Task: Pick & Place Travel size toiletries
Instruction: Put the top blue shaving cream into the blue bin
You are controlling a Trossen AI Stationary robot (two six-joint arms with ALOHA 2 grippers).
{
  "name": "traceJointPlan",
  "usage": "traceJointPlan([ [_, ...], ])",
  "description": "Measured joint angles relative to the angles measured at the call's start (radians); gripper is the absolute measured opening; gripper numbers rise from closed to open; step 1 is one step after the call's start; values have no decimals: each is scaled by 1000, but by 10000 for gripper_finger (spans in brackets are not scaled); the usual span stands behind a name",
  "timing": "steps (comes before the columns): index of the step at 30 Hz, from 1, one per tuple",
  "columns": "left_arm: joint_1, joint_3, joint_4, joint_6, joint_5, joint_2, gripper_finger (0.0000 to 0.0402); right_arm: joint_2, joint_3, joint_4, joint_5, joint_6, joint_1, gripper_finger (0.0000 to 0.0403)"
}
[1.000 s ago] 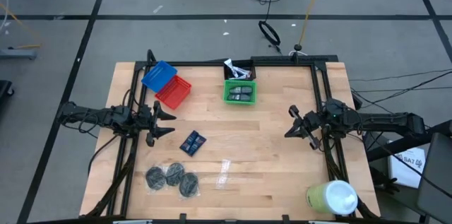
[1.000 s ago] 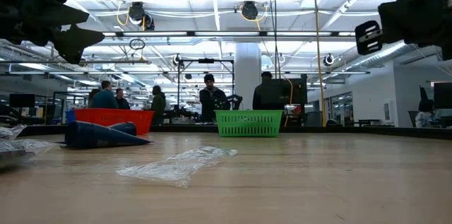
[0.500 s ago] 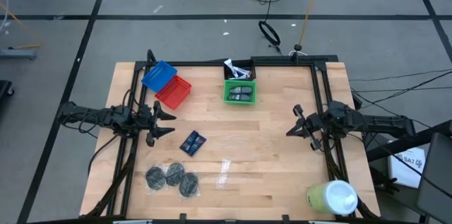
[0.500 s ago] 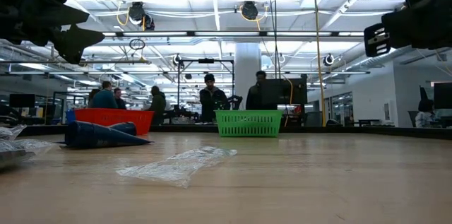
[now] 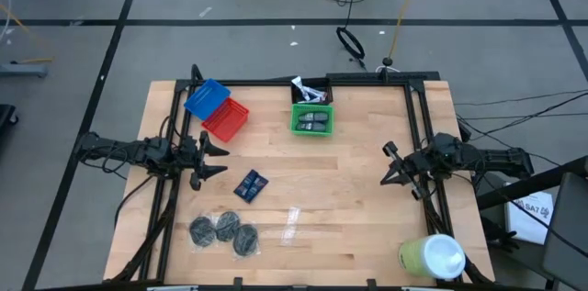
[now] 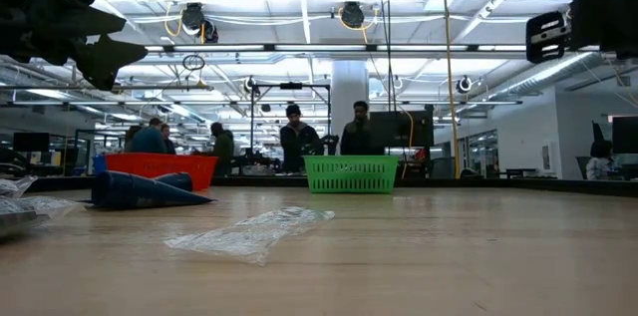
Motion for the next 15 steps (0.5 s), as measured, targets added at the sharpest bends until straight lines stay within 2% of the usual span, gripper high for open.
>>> traceJointPlan([
  [6, 0, 0, 0, 0, 0, 0, 237, 7, -5, -51, 123, -18, 0, 0],
  [15, 0, 0, 0, 0, 0, 0, 237, 8, -24, 2, 120, 42, 0, 0],
])
